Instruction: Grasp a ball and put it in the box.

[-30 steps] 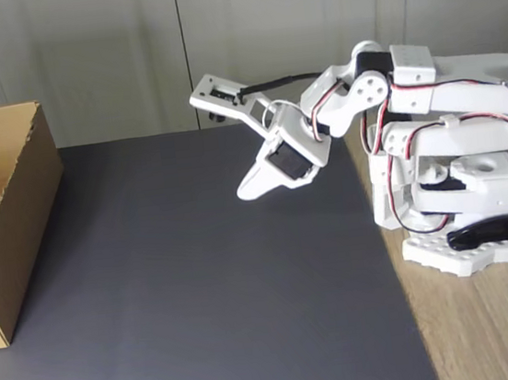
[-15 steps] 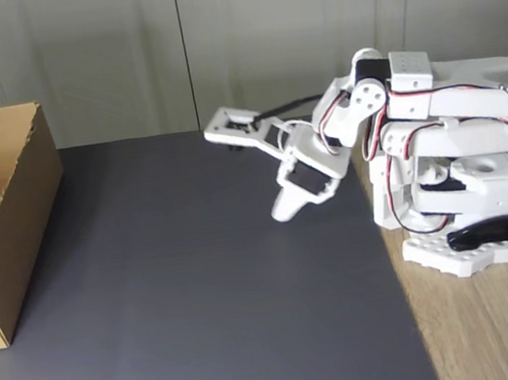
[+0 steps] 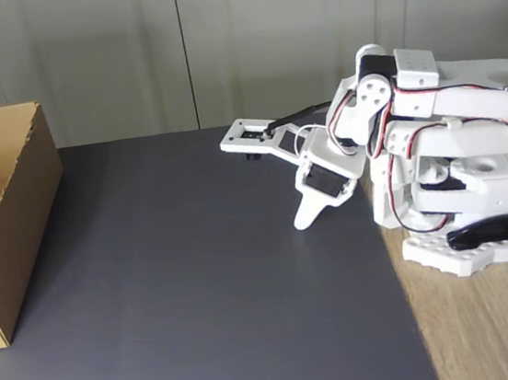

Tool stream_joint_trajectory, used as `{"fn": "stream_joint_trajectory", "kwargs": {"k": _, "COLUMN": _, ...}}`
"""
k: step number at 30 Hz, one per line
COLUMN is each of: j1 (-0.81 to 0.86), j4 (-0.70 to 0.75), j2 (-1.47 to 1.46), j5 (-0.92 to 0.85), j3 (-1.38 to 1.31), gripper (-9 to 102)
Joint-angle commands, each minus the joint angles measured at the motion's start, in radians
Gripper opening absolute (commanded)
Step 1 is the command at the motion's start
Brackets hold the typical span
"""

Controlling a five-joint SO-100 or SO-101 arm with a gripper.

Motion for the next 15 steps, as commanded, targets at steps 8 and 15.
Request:
{"fn": "stream_joint_trajectory", "kwargs": {"k": 8, "j1": -0.014, "j4": 0.026, "j2": -0.011, "j5": 0.041, "j3": 0.005, "gripper": 4}}
{"fn": "stream_joint_trajectory", "kwargs": {"k": 15, "j1": -0.021, "j4": 0.026, "j2": -0.011, "j5": 0.041, "j3": 0.005, "gripper": 4}}
